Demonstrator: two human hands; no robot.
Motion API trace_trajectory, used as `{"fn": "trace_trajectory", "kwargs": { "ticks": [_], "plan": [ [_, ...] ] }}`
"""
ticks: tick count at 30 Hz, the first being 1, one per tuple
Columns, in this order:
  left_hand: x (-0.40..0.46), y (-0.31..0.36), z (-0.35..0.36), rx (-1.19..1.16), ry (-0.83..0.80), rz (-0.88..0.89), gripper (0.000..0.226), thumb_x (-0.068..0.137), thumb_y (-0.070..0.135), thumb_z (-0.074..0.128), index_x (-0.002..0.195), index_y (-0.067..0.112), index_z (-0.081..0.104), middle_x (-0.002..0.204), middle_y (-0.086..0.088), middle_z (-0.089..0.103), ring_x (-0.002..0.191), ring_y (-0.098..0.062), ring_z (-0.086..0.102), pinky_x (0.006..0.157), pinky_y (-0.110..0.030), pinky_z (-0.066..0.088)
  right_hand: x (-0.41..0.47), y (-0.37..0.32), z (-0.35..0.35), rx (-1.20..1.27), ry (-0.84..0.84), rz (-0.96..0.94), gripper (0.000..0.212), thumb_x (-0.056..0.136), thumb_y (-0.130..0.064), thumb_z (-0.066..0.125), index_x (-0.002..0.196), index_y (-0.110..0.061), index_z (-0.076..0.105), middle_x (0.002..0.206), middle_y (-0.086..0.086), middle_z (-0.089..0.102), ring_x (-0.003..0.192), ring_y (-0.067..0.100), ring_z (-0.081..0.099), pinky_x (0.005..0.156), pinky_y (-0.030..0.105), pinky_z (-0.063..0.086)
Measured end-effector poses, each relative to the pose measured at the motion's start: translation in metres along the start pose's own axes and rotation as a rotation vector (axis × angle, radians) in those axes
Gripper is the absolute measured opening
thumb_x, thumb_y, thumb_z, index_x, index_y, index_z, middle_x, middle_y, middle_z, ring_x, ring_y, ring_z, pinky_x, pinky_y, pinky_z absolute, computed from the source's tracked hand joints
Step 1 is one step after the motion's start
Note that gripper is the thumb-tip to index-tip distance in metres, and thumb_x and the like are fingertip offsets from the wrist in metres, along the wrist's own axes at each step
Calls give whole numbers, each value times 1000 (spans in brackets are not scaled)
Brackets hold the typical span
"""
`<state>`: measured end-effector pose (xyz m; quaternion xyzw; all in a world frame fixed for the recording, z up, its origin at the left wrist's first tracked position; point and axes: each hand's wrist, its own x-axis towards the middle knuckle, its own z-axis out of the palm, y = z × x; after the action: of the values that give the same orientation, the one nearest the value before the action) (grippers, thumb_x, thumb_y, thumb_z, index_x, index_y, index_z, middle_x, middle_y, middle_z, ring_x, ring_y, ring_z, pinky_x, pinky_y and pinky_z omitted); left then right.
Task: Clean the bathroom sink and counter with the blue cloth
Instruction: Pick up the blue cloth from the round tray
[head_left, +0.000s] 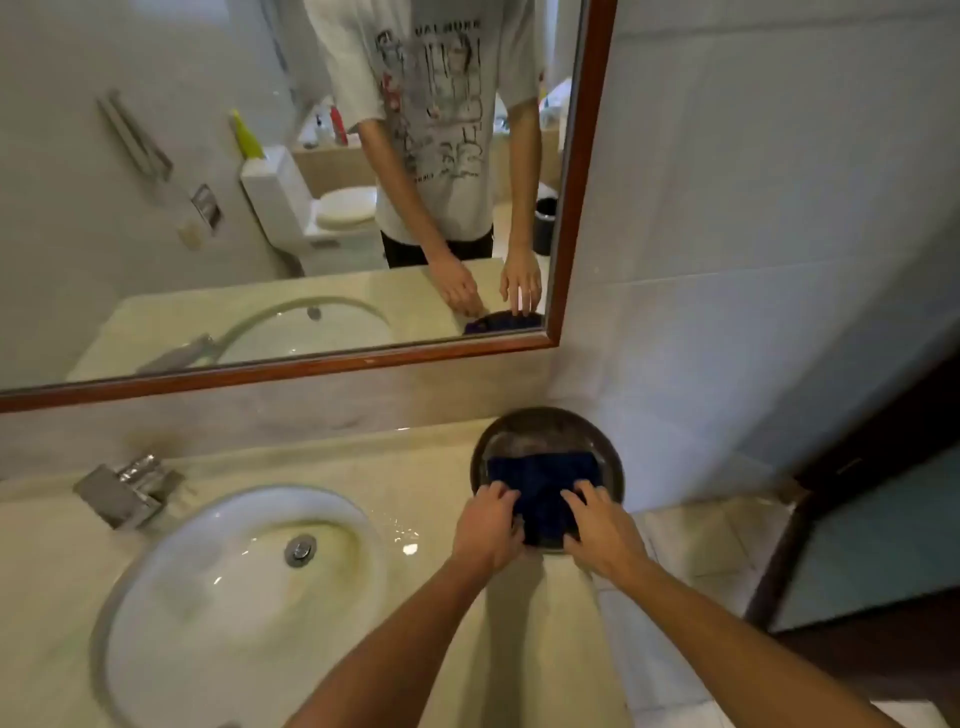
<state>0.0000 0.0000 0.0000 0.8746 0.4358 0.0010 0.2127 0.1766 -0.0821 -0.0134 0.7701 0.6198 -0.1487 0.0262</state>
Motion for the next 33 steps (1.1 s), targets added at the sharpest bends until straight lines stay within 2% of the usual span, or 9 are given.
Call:
{"fn": "trace_trajectory", "kwargs": {
  "ticks": [5, 9, 11, 14, 17, 19, 24, 29, 33],
  "plan": [
    [57, 6, 18, 214, -137, 44, 72, 89, 31, 69, 153, 17, 38, 153, -6, 41, 136, -29, 42, 109, -42, 41, 52, 27, 7, -113, -80, -157, 102, 87, -59, 65, 165, -23, 9, 171, 4, 9, 156, 31, 9, 125, 45, 16],
    [77, -6, 36, 368, -196, 96, 83, 87, 35, 73, 156, 18, 32, 156, -9, 35, 138, -31, 39, 111, -43, 40, 78, 43, 31, -156, -116, -228, 100, 89, -65, 59, 165, -25, 8, 171, 3, 10, 156, 32, 11, 126, 49, 14],
    [82, -17, 39, 406, -170, 160, 78, 91, 36, 69, 157, 19, 32, 157, -8, 35, 137, -30, 40, 111, -41, 40, 84, 50, 41, -173, -35, -268, 91, 88, -61, 63, 162, -23, 26, 165, 9, 30, 149, 36, 32, 118, 51, 31],
    [87, -31, 44, 440, -145, 248, 64, 99, 30, 57, 157, 17, 34, 155, -8, 41, 134, -29, 45, 108, -40, 43, 93, 54, 61, -266, 125, -335, 75, 76, -48, 82, 140, -16, 61, 134, 14, 66, 115, 36, 65, 86, 47, 57],
    [95, -27, 44, 422, -56, 239, 53, 99, 26, 57, 149, 13, 43, 144, -10, 53, 125, -28, 54, 97, -39, 51, 102, 48, 60, -270, 281, -312, 63, 69, -36, 90, 124, -12, 70, 108, 11, 73, 89, 31, 70, 67, 41, 58],
    [101, -18, 33, 359, -24, 200, 46, 96, 26, 60, 139, 14, 50, 135, -10, 60, 119, -27, 59, 93, -38, 53, 105, 43, 44, -207, 288, -304, 51, 79, -34, 83, 123, -12, 69, 103, 8, 73, 83, 29, 69, 65, 40, 55],
    [104, 0, -24, 128, -186, 101, 26, 91, 32, 64, 114, 21, 64, 99, -5, 68, 93, -25, 65, 74, -33, 48, 99, 51, -13, 330, -73, -274, 35, 95, -42, 63, 124, -23, 64, 112, 1, 70, 98, 23, 66, 81, 36, 52],
    [88, 20, -68, -16, -438, 80, 15, 88, 31, 63, 100, 23, 68, 89, -3, 69, 82, -22, 64, 72, -34, 51, 68, 27, -56, 669, -344, -347, 61, 82, -38, 78, 137, -33, 51, 118, -18, 63, 103, 0, 62, 88, 20, 51],
    [63, 19, -85, -105, -514, 6, 25, 87, 31, 64, 104, 16, 75, 92, -4, 71, 84, -21, 66, 76, -35, 54, 45, 2, -64, 862, -505, -310, 64, 80, -47, 70, 140, -31, 53, 125, -6, 66, 115, 11, 64, 105, 36, 51]
  ]
}}
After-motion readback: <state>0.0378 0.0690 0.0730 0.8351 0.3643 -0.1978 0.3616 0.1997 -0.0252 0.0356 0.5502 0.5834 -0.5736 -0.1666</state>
